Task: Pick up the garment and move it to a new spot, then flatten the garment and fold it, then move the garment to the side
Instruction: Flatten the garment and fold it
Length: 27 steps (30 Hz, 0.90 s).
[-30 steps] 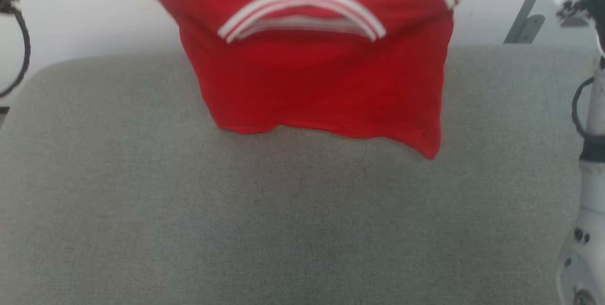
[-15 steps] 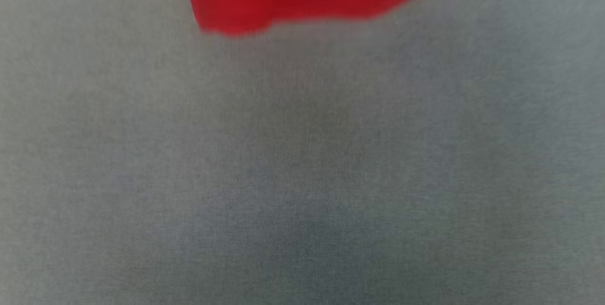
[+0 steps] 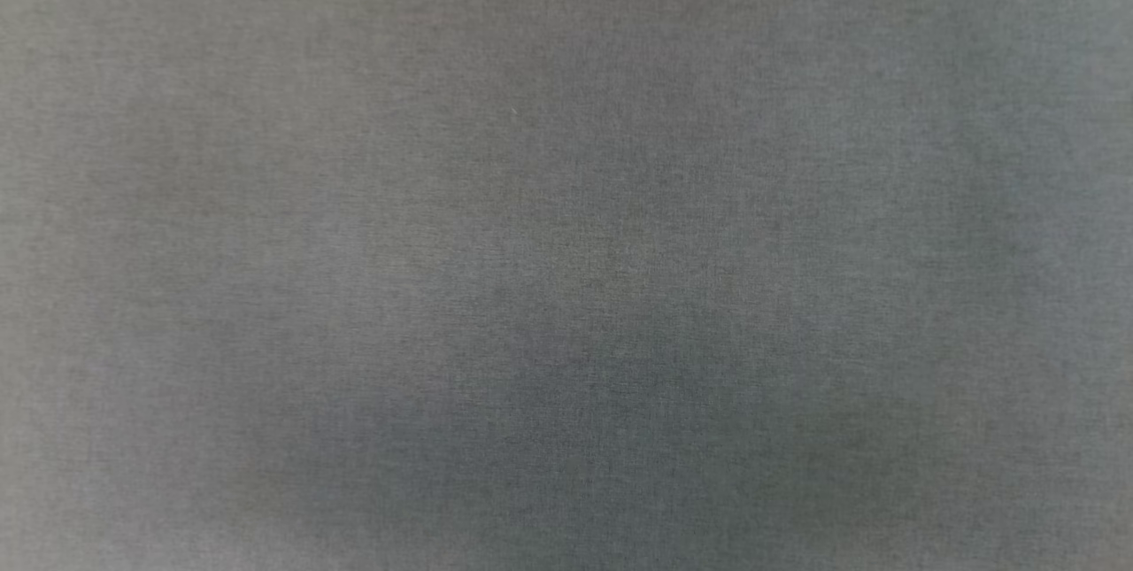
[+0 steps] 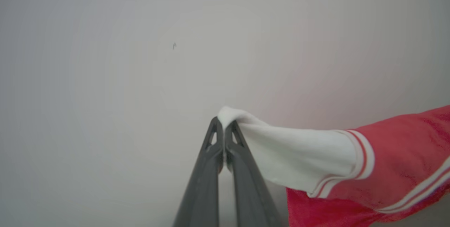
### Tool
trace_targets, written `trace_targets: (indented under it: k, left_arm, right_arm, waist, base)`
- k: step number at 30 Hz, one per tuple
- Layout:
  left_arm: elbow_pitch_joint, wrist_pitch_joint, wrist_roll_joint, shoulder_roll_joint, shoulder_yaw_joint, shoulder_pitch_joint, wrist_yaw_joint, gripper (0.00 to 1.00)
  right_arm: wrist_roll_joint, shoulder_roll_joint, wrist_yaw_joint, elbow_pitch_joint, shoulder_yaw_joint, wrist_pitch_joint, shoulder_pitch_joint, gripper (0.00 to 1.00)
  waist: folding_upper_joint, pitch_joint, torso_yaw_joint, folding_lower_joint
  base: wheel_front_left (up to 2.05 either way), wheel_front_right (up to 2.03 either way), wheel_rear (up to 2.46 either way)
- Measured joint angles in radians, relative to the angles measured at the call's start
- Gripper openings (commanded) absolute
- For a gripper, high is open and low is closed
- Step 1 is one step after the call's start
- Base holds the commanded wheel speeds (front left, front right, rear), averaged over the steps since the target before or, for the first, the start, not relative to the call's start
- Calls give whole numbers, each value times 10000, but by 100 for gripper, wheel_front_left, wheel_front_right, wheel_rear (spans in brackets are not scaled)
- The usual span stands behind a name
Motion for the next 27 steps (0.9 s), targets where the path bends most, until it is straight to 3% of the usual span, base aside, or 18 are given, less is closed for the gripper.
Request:
trace_targets:
  k: [7,16,23,27]
  left_arm:
    - [1116,924,-752,-531,-236,1930,-491,0]
    - [587,2729,-1921,-671,-660,4326,-573,0]
    - [-1074,3904,-2692,322,-598,6246,-556,0]
    - [-2777,4792,-3112,989,-426,7535,19,0]
  right_arm:
    - [1797,98,0,431,1066,1089,1404,0]
    - [4380,-769,0,-1306,2117,3208,3839,0]
    - [5683,-1971,-2,-3653,2429,5311,6310,0]
    - [6098,-2441,-2,-4976,2224,6261,7737,0]
  waist:
    - [0,-668,98,0]
    - [0,-1732,177,0]
    - [0,-2626,138,0]
    - [0,-2991,40,-1]
  base:
    - [0,0,0]
    - [0,0,0]
    - [0,0,0]
    - [0,0,0]
